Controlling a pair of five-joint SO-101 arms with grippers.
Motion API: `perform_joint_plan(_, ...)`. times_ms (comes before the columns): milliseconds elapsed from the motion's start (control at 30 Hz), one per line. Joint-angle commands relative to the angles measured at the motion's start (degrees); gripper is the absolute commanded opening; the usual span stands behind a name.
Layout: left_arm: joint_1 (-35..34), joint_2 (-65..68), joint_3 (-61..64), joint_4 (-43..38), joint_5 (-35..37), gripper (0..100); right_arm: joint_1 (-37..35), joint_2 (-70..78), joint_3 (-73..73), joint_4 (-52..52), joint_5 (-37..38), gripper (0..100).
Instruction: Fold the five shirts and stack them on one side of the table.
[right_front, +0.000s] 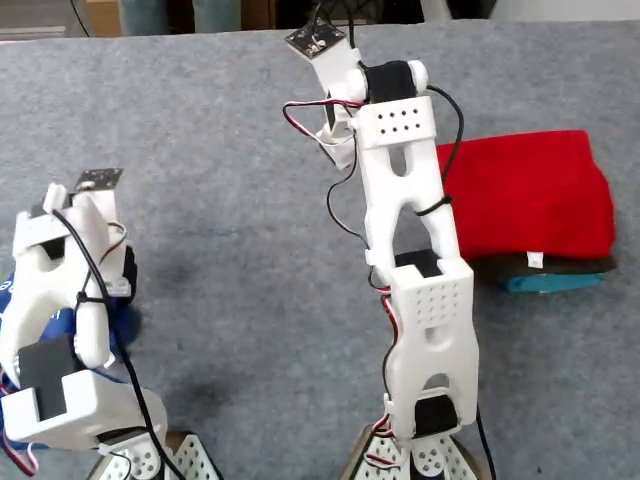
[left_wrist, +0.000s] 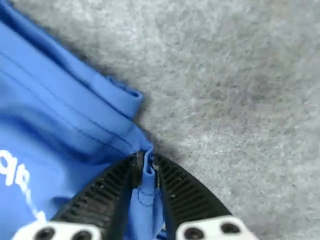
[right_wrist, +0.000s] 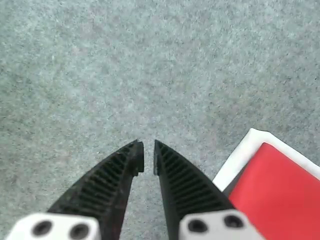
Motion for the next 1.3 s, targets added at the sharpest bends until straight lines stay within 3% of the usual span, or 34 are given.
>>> perform_joint_plan(0, -1.5, -0.4, -8.0, 6.2, -0.4, 3, 0.7, -3.6, -0.1, 0.4, 0.1, 5.7)
perform_joint_plan(100, -3.1, -0.4, -15.4, 11.3, 0.1, 3, 0.7, -3.6, -0.1, 0.4, 0.0, 5.7)
perform_joint_plan(200, -5.1, -2.1, -26.2, 16.7, 4.9, 3, 0.7, -3.6, -0.1, 0.4, 0.0, 5.7)
perform_joint_plan(300, -5.7, -5.6, -40.8, 22.4, 17.2, 3, -0.2, -3.6, -0.3, 0.4, -0.1, 5.7)
perform_joint_plan(433, 2.8, -8.4, -64.0, 26.6, 23.1, 3, -2.7, -3.6, 0.0, 0.4, -1.0, 5.7)
perform_joint_plan(633, 20.3, -5.7, -86.2, 24.2, 26.6, 3, -1.4, -3.9, 3.3, 0.4, -4.1, 5.9)
perform_joint_plan(1033, 42.8, 1.5, -100.9, 5.7, 26.5, 3, 10.5, -4.0, 4.0, 0.5, -4.1, 6.0)
perform_joint_plan(1133, 41.9, 0.8, -103.5, 4.4, 26.5, 3, 12.1, -4.0, 4.0, 0.5, -4.1, 6.0)
perform_joint_plan(1267, 29.0, -1.0, -104.4, 7.4, 26.6, 3, 12.3, -4.4, 4.4, 0.5, -4.0, 6.0)
